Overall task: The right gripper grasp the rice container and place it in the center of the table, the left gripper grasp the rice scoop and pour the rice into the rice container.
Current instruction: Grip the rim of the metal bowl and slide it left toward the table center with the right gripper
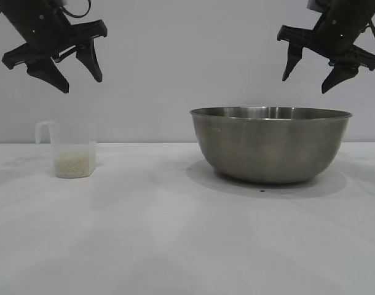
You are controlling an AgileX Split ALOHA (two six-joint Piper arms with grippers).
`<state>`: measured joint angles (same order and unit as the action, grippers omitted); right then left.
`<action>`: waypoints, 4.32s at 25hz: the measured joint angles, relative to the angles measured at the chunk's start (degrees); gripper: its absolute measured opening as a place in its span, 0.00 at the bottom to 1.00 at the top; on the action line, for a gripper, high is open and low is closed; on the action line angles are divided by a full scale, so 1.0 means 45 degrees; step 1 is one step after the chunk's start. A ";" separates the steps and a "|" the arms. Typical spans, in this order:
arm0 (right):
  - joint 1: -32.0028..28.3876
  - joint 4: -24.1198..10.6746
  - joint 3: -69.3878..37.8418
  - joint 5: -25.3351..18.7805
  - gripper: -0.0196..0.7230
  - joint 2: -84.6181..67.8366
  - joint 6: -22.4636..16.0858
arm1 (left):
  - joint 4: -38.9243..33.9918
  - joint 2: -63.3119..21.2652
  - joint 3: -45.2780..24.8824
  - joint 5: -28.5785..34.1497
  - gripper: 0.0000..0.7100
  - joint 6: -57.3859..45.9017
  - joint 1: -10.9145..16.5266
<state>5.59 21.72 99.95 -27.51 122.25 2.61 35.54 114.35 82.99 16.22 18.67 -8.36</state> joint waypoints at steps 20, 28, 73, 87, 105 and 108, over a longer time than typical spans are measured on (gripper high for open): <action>0.0000 -0.0291 0.0000 -0.0367 0.74 0.0143 0.0096 | 0.0092 0.0000 0.0000 0.0000 0.65 0.0000 0.0000; 0.0000 -0.1572 0.1268 -0.3003 0.74 0.0163 0.0454 | 0.0092 0.0000 0.0000 0.0000 0.65 0.0000 0.0000; 0.0000 -0.1743 0.1158 -0.9520 0.56 0.1723 0.0637 | 0.0092 0.0000 0.0000 0.0351 0.65 0.0026 0.0000; 0.0000 -0.1073 0.1158 -0.9286 0.03 0.2218 0.1307 | 0.0092 0.0000 0.0000 0.0362 0.65 0.0026 0.0000; 0.2054 0.0078 0.1151 -0.9040 0.03 0.2324 0.2094 | 0.0092 0.0000 0.0000 0.0381 0.65 0.0117 0.0000; 0.2137 0.0053 0.1151 -0.8891 0.03 0.2324 0.2069 | 0.0092 0.0000 0.0000 0.0381 0.65 0.0117 0.0000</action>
<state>15.20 21.96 105.13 -67.52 132.71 11.92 35.95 114.35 82.99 17.93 19.19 -8.36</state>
